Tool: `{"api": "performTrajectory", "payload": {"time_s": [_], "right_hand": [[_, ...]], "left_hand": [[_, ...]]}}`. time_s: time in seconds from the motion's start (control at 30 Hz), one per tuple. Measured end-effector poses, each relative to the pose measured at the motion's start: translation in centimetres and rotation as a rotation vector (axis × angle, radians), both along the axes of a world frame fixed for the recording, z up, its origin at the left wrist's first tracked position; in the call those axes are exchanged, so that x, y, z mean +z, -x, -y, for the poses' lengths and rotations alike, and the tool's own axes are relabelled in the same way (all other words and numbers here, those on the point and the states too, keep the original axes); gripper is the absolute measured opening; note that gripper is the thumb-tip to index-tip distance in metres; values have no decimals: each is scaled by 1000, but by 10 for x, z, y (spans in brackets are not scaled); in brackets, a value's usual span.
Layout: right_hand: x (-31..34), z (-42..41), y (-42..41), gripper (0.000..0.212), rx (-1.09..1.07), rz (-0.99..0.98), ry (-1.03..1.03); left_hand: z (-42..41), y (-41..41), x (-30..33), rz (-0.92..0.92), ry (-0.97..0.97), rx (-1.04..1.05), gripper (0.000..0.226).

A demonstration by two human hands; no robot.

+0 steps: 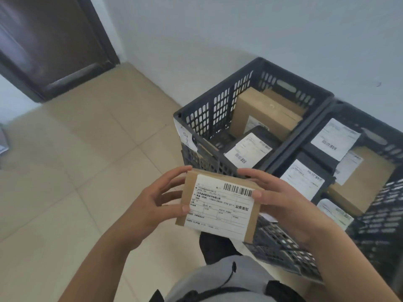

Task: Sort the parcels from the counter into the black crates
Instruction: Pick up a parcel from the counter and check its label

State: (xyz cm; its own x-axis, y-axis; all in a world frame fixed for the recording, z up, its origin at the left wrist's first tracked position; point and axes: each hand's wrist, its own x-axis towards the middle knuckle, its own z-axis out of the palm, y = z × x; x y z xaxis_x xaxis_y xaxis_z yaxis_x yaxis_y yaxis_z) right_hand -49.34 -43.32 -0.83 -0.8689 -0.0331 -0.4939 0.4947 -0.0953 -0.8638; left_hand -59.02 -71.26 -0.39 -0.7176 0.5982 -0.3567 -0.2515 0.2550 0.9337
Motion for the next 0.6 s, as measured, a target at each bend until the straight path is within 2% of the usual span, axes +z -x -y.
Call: {"api": "performTrajectory", "payload": {"time_s": [0.2,0.33,0.47,0.6], "right_hand": [[1,-53,135,80,258,5,-176],[2,-69,204,65,399,1,-303],[0,-86,246,59,392,29,-296],[-4,-106,259,64,294,84,-383]], "left_hand": [[-45,135,23,12,123,-155,73],[-73,198,24,-36,183,-261,75],[-101,243,15,-4,165,-317,77],[-131,284,0,22,141,-390,70]]}}
